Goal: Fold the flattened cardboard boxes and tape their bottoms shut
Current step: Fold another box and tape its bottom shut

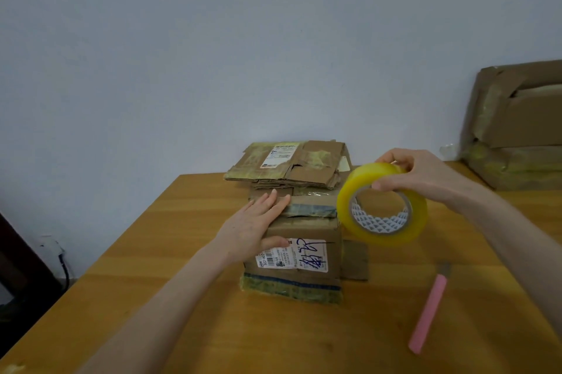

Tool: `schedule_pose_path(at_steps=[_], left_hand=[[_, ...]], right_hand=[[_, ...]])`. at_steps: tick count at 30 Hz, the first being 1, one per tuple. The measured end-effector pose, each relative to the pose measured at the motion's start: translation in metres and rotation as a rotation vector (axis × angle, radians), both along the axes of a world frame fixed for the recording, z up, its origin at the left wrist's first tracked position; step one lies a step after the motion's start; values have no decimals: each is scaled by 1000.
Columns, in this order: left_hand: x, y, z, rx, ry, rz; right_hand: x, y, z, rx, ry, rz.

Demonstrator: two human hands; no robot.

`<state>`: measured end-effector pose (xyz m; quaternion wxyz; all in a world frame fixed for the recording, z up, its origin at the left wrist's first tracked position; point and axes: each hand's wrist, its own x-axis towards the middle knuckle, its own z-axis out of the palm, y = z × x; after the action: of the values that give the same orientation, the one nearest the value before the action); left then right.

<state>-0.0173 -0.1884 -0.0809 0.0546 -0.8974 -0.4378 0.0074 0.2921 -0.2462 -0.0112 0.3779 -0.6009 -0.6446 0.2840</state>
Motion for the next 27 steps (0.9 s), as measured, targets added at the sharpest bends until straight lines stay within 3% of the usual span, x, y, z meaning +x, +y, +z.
schedule_pose_path(at_steps=[6,9,13,16,19,20,22,24,27], left_hand=[[-1,-5,0,-1,-57,56],[5,-6,1,-129,-391,271],[4,-4,1,-180,-654,477],[-3,-7,4,-439,-1051,556],[-6,-11,4,-667,-1270,598],[-5,-10,4,-692,-1264,615],[-3,-12,7,-461,-931,578],[8,-20,9,-79,-549,361],[32,-32,6,40,-185,54]], right_hand=[[3,-10,-20,-65,-68,14],[2,-13,-36,-86,-39,18],[2,-16,-46,-109,-1,17],[2,-16,-47,-115,3,24],[1,-17,-49,-119,11,27],[1,-18,-49,-122,10,28],[1,-20,-48,-124,10,29],[1,-22,-47,-121,25,27],[1,-24,-45,-115,76,21]])
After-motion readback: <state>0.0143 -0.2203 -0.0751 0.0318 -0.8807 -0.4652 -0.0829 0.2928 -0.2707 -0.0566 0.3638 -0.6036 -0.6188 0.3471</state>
